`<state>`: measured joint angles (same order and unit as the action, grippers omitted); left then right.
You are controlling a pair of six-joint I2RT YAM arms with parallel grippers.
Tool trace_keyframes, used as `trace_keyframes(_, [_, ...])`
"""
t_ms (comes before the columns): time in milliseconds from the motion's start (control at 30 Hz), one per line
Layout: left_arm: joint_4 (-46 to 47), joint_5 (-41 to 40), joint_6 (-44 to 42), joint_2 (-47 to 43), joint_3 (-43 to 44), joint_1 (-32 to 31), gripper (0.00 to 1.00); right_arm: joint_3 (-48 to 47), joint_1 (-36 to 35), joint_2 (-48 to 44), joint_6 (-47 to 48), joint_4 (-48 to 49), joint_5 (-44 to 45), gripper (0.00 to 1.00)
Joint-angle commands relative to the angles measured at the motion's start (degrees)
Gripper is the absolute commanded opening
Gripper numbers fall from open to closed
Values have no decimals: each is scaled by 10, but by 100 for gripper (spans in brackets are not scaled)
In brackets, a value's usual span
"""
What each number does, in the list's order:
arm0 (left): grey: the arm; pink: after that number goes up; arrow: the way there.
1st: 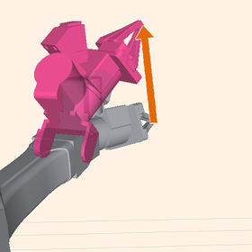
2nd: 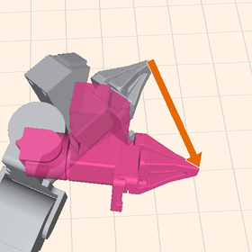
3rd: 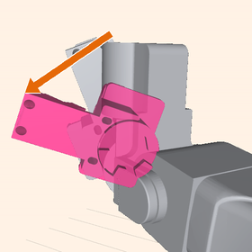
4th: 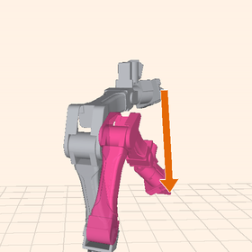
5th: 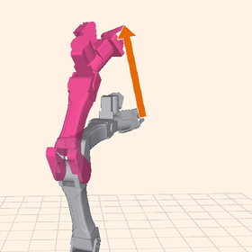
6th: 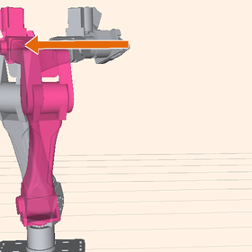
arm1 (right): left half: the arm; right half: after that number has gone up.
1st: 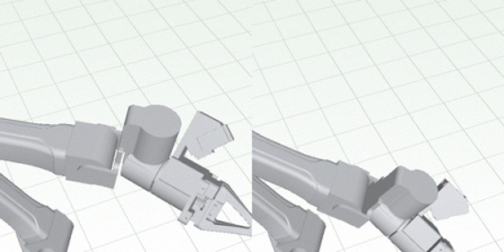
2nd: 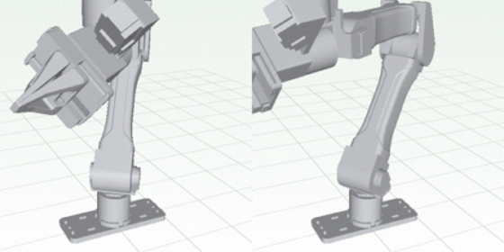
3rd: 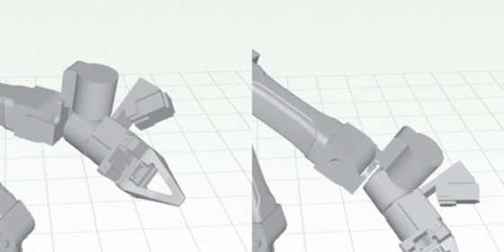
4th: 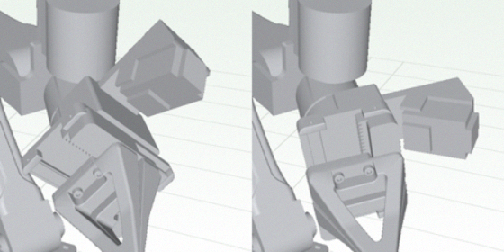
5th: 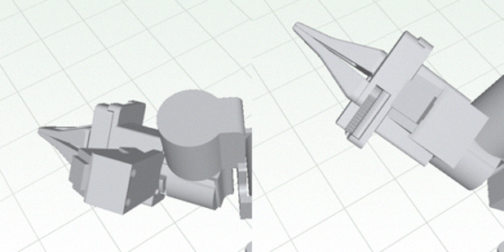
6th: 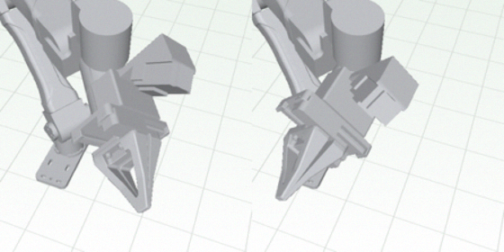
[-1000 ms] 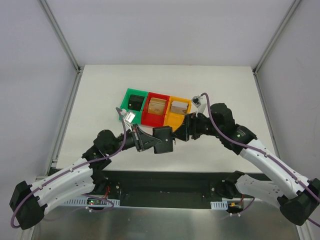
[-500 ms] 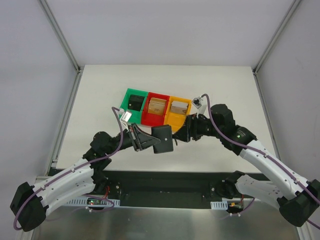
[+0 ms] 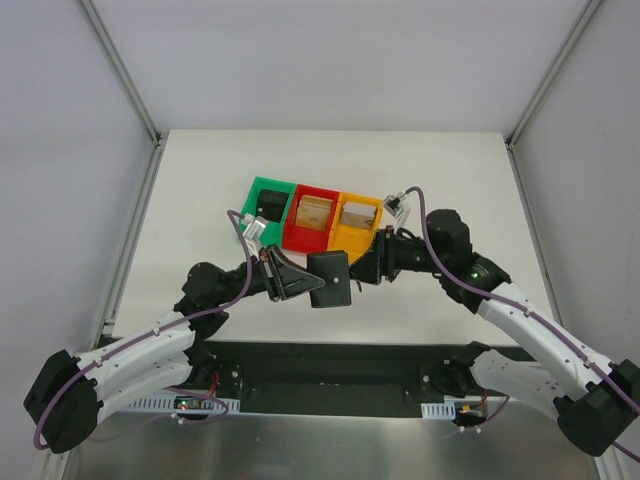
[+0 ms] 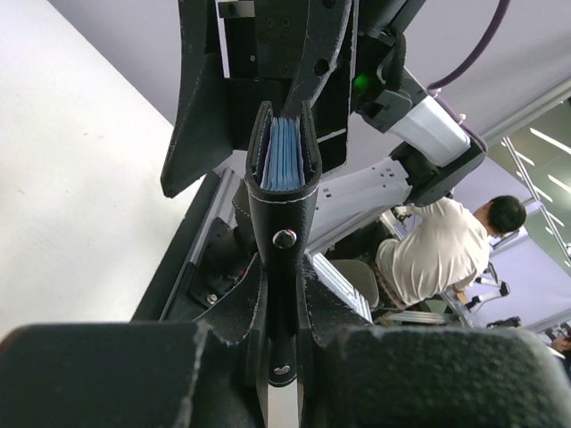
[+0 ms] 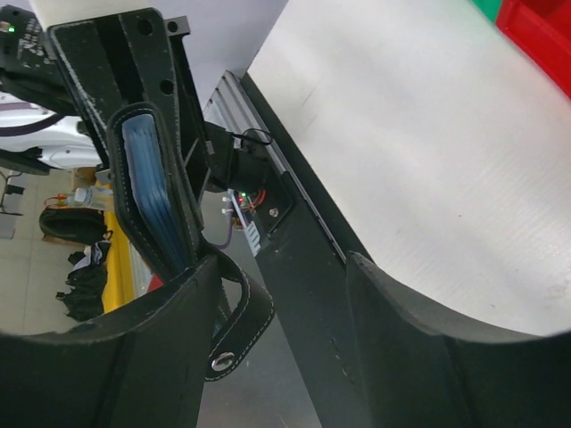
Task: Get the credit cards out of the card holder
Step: Open the card holder.
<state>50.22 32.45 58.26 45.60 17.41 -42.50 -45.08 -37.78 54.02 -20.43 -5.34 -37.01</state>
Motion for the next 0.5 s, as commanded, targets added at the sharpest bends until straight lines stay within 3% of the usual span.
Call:
trace_keyframes(0, [69,18,14,17,0,4,0,-5,-4,-8,-30,86,-64,59])
trace_keyframes(200, [88,23,19,42,6,5,0,-1,-17,5,-51,125,-89,54])
trace_keyframes(300, [98,25,22,55,8,5,0,-4,-27,11,-58,135,-93,47])
trace_keyframes(467, [98,19,17,65,11,4,0,-8,-34,10,-61,137,-90,19])
